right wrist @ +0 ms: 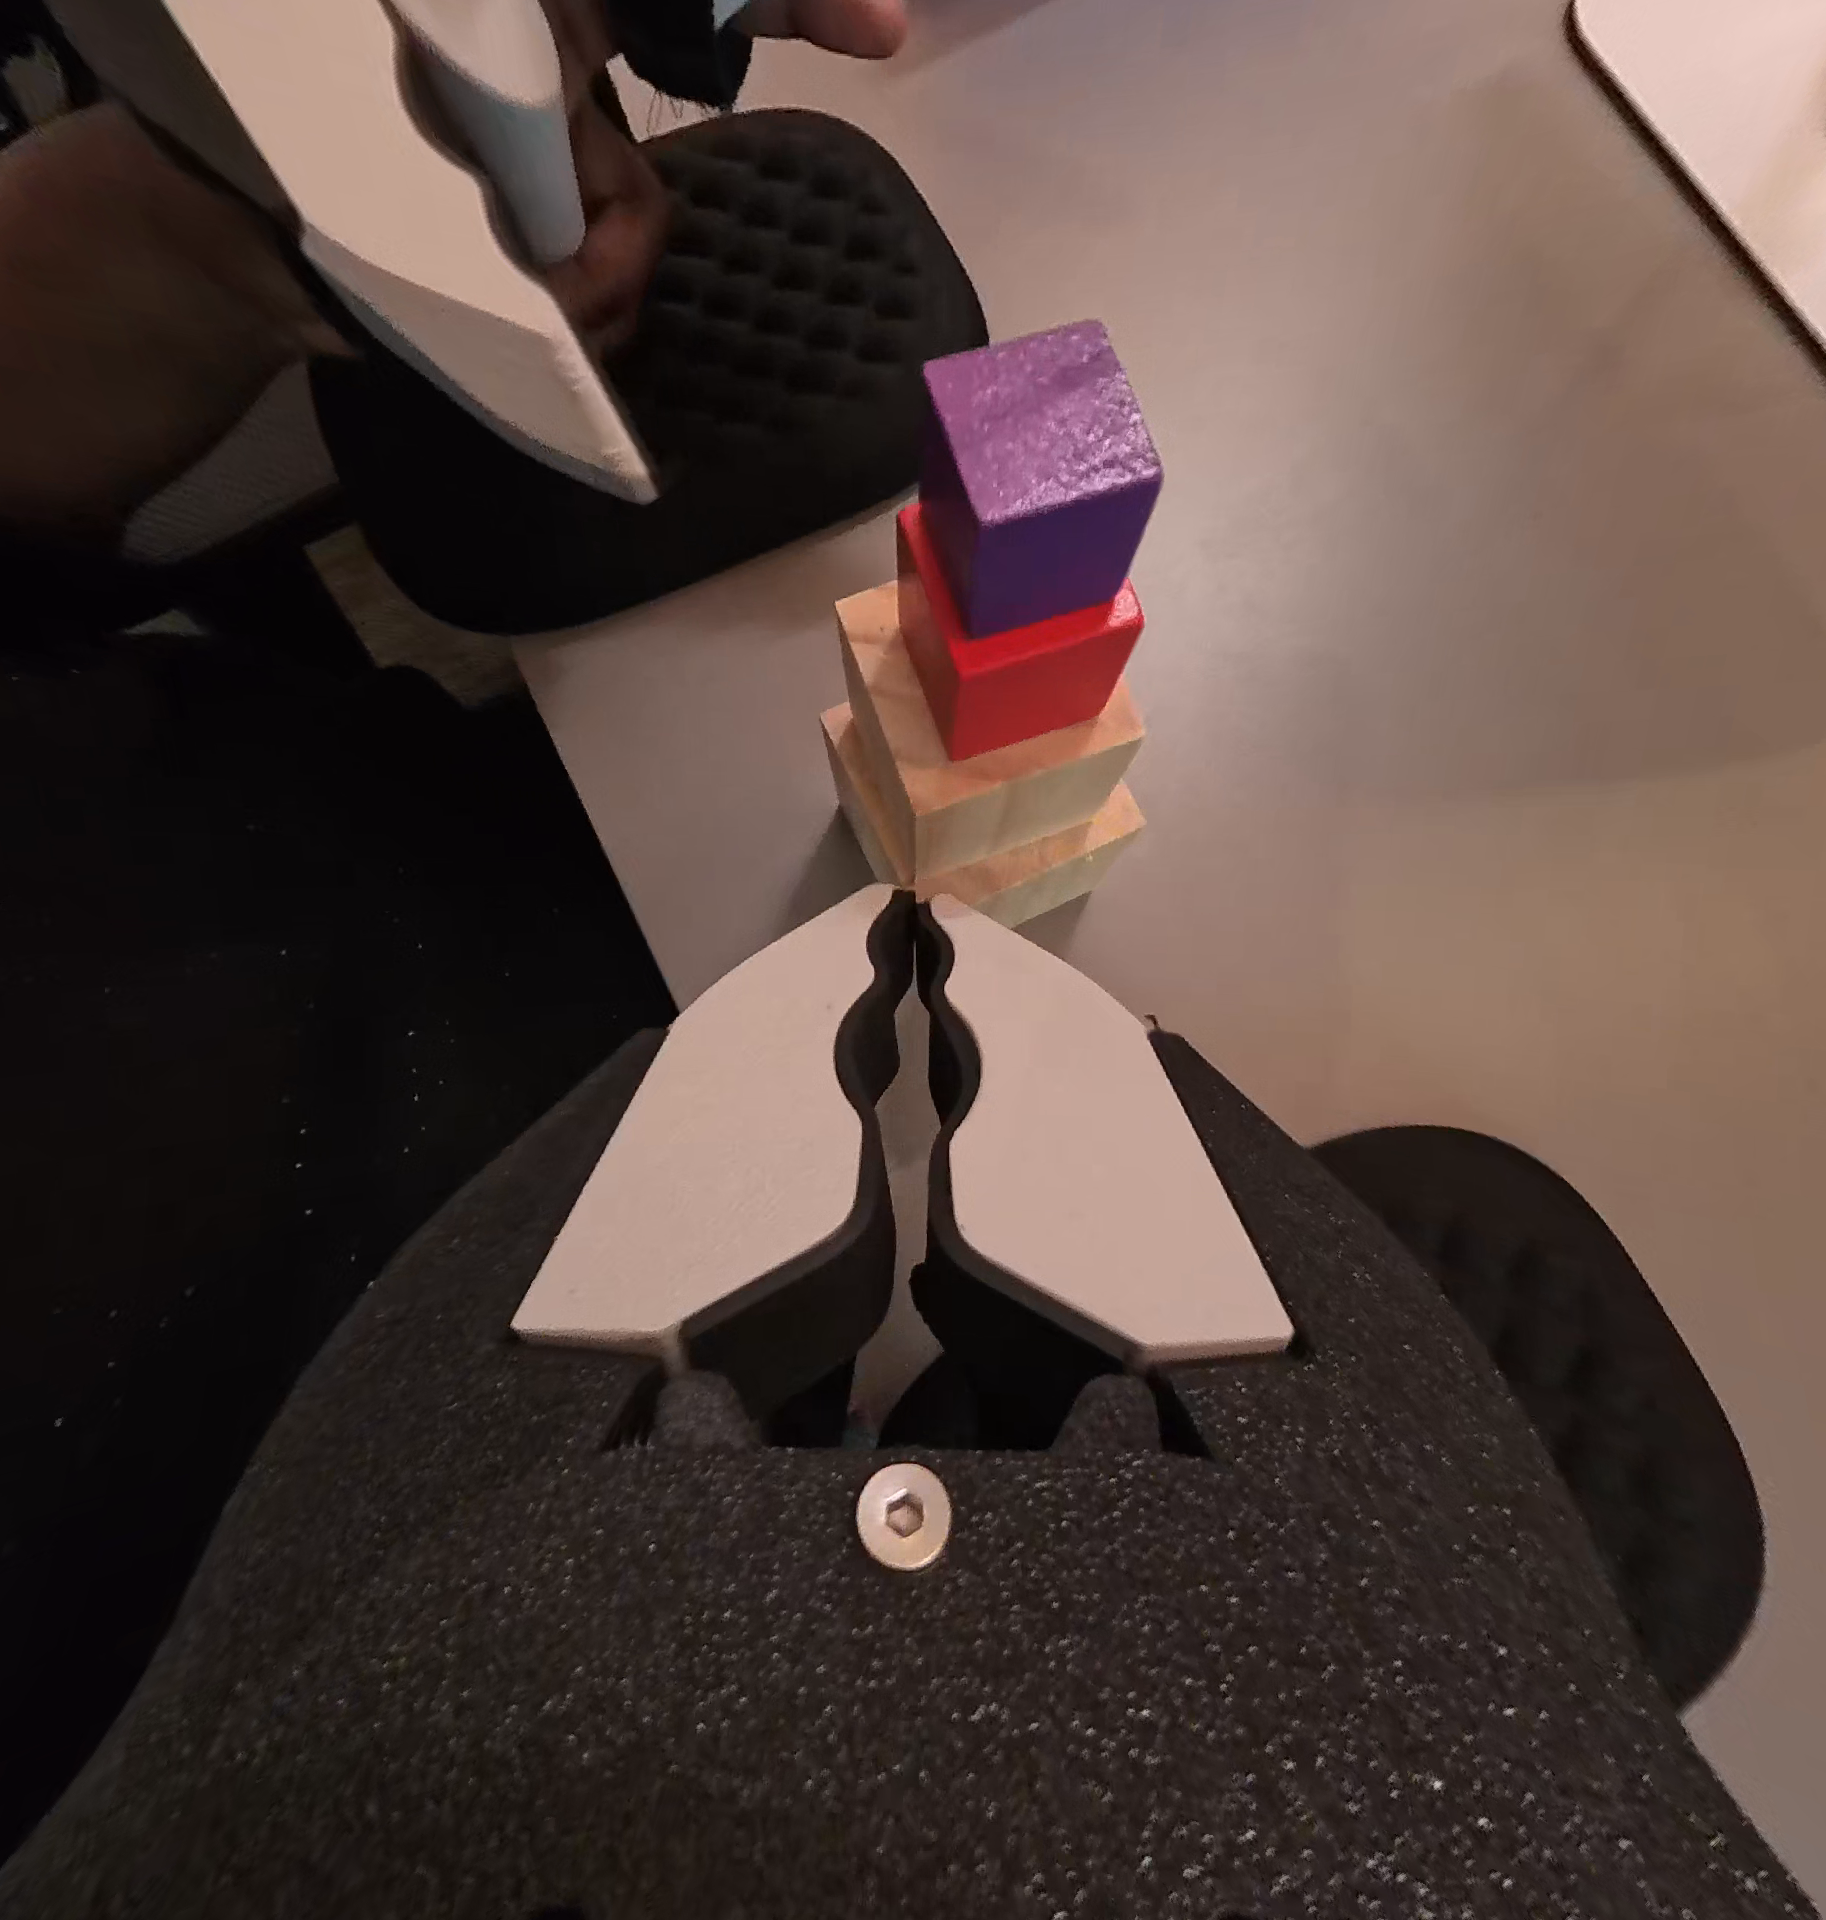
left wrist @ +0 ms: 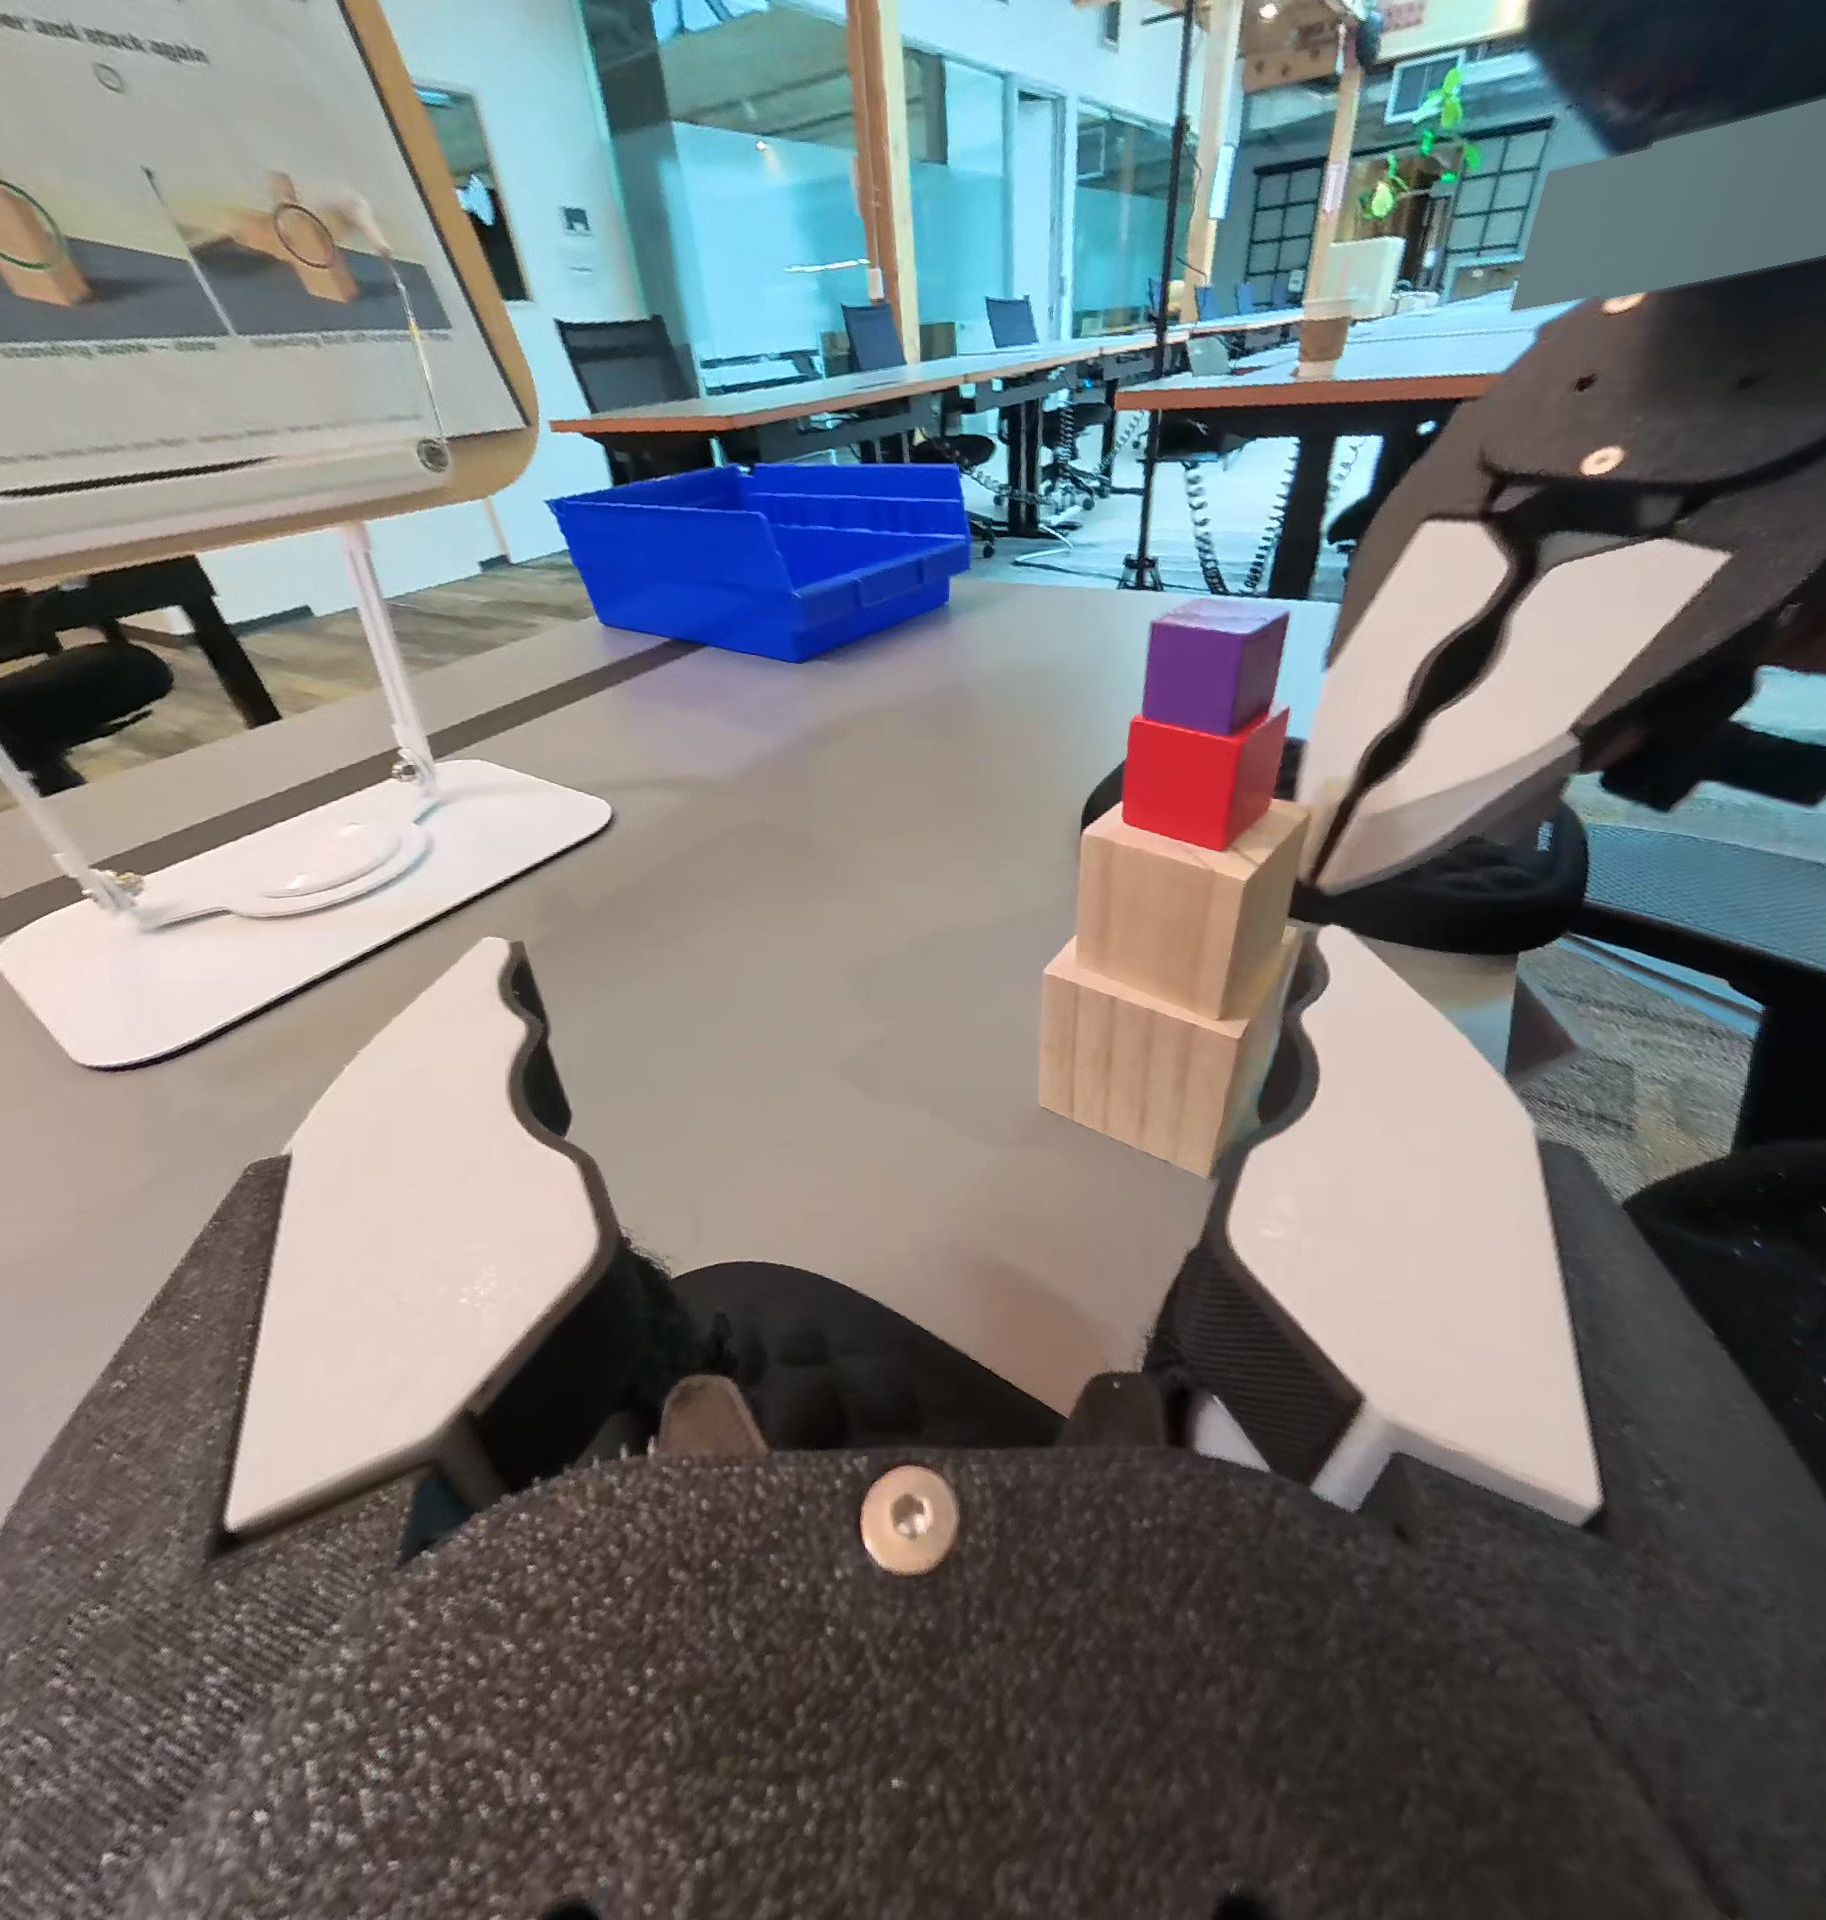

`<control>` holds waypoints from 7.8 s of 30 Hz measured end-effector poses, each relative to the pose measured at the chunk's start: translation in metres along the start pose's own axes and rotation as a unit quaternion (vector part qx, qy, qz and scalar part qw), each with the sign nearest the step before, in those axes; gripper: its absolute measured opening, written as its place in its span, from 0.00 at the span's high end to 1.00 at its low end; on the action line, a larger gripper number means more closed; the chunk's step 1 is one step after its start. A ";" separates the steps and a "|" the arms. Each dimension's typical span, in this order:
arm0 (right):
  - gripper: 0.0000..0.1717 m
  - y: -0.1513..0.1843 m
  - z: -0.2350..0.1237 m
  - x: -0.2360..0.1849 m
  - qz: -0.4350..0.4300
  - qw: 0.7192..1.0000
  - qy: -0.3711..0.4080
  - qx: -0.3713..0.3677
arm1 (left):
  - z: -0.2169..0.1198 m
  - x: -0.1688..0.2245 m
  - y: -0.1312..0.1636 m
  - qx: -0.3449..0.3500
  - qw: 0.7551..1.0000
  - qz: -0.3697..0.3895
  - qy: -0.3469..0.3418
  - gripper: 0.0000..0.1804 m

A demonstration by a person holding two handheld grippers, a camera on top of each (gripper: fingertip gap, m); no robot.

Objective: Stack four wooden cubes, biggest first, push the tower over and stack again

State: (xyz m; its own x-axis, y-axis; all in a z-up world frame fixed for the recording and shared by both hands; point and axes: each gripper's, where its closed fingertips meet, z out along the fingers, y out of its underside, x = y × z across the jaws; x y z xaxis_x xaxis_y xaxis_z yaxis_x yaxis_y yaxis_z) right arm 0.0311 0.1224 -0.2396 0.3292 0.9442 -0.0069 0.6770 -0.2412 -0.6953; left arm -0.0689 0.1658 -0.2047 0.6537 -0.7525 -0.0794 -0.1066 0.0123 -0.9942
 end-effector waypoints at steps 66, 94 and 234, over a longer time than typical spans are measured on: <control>0.94 -0.088 0.026 0.019 -0.018 0.991 -0.007 0.129 | -0.006 0.000 -0.014 0.036 0.999 -0.019 0.009 0.27; 0.21 -0.026 -0.032 0.105 0.001 0.934 0.095 0.343 | -0.009 0.000 -0.019 0.052 0.998 -0.036 0.029 0.29; 0.35 -0.024 -0.040 0.110 0.021 0.920 0.099 0.379 | 0.151 0.013 0.019 -0.450 0.667 0.364 0.469 0.75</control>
State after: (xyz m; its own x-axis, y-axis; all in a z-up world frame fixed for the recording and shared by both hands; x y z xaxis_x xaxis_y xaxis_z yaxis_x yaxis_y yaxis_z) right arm 0.0775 0.2230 -0.1952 0.5085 0.8605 0.0330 0.0314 0.0198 -0.9993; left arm 0.0505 0.2558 -0.2353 -0.5283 -0.8489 -0.0169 -0.8224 0.5166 -0.2382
